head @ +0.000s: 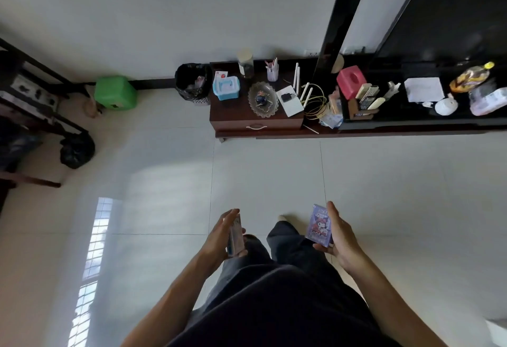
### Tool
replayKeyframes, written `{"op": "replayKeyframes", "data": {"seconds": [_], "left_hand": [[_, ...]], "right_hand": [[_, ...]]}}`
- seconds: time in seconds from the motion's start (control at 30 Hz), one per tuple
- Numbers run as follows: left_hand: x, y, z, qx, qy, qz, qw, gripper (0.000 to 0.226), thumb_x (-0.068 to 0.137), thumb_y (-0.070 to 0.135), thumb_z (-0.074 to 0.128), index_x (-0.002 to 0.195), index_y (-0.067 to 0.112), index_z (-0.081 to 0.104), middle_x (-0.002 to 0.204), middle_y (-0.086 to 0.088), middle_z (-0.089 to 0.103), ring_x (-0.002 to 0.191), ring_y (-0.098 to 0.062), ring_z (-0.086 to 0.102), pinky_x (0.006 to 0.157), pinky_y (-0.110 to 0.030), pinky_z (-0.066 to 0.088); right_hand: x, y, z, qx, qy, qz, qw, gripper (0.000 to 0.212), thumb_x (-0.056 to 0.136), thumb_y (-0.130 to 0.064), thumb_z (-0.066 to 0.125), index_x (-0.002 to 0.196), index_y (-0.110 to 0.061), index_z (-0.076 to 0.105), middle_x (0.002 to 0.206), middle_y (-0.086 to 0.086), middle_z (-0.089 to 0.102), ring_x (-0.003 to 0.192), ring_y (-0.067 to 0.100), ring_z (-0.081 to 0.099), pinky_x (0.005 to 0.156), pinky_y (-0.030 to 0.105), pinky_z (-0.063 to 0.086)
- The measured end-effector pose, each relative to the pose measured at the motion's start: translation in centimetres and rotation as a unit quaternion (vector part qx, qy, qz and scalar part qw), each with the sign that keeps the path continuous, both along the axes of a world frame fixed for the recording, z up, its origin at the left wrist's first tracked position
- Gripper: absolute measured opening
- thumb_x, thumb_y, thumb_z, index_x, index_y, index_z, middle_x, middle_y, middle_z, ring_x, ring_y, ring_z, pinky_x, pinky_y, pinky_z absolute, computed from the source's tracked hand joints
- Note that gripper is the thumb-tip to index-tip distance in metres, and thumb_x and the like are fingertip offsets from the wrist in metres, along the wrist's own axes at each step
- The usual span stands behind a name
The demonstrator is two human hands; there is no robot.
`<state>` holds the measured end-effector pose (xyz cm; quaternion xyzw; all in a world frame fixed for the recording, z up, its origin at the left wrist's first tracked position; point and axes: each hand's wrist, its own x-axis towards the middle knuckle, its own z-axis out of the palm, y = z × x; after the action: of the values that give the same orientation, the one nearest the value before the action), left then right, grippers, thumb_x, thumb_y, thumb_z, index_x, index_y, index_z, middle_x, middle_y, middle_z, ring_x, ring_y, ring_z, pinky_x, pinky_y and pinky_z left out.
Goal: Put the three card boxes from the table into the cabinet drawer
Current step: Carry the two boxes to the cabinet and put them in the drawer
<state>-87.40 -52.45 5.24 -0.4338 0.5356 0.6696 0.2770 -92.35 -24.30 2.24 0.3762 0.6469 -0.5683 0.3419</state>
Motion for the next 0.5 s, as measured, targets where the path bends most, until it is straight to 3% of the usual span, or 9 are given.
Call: {"op": "replayKeyframes", "data": {"seconds": [0.1,0.2,0.3,0.4,0.5], "left_hand": [[-3.0,-0.3,0.3,-0.004,0.0,0.031,1.0,0.05,0.088,0.056,0.055,0.129,0.027,0.051,0.115,-0.017,0.062,0.108,-0.032,0.062,0.092,-0.054,0.054],[-5.6,-1.0,0.0,0.007,-0.004,0.088,0.996,0.051,0.088,0.055,0.056,0.127,0.022,0.053,0.116,-0.019,0.064,0.104,-0.032,0.065,0.083,-0.05,0.059],[-8.5,-2.1,-0.5,0.027,-0.005,0.117,0.993,0.043,0.091,0.057,0.05,0.119,0.024,0.053,0.092,-0.009,0.078,0.086,-0.025,0.076,0.071,-0.044,0.06],[-11.8,-3.8,-1.5,0.052,-0.008,0.135,0.989,0.043,0.093,0.059,0.044,0.111,0.022,0.057,0.076,-0.003,0.079,0.074,-0.021,0.077,0.09,-0.057,0.053],[-16.2,-5.8,-1.6,0.06,-0.011,0.142,0.988,0.039,0.093,0.059,0.043,0.117,0.03,0.056,0.082,-0.005,0.08,0.082,-0.024,0.077,0.089,-0.056,0.053]], "right_hand": [[-4.4,-0.4,0.3,-0.006,-0.005,0.024,1.0,0.065,0.096,-0.07,0.04,0.124,-0.018,0.066,0.106,0.013,0.077,0.086,0.028,0.077,0.058,0.031,0.059],[-8.5,-1.4,0.3,-0.016,-0.001,0.027,1.0,0.062,0.095,-0.071,0.042,0.114,-0.018,0.069,0.092,0.01,0.08,0.073,0.024,0.079,0.055,0.03,0.058],[-12.4,-2.9,0.1,0.006,0.016,0.042,0.999,0.065,0.093,-0.075,0.038,0.105,-0.019,0.07,0.073,0.003,0.078,0.065,0.023,0.077,0.062,0.037,0.06],[-16.3,-4.9,-0.5,0.017,0.032,0.047,0.998,0.066,0.092,-0.076,0.038,0.102,-0.019,0.07,0.069,0.0,0.077,0.061,0.02,0.076,0.052,0.033,0.059],[-20.3,-6.9,-0.8,0.03,0.013,0.054,0.998,0.063,0.094,-0.074,0.039,0.103,-0.019,0.07,0.074,0.003,0.078,0.057,0.016,0.076,0.051,0.03,0.059]]}}
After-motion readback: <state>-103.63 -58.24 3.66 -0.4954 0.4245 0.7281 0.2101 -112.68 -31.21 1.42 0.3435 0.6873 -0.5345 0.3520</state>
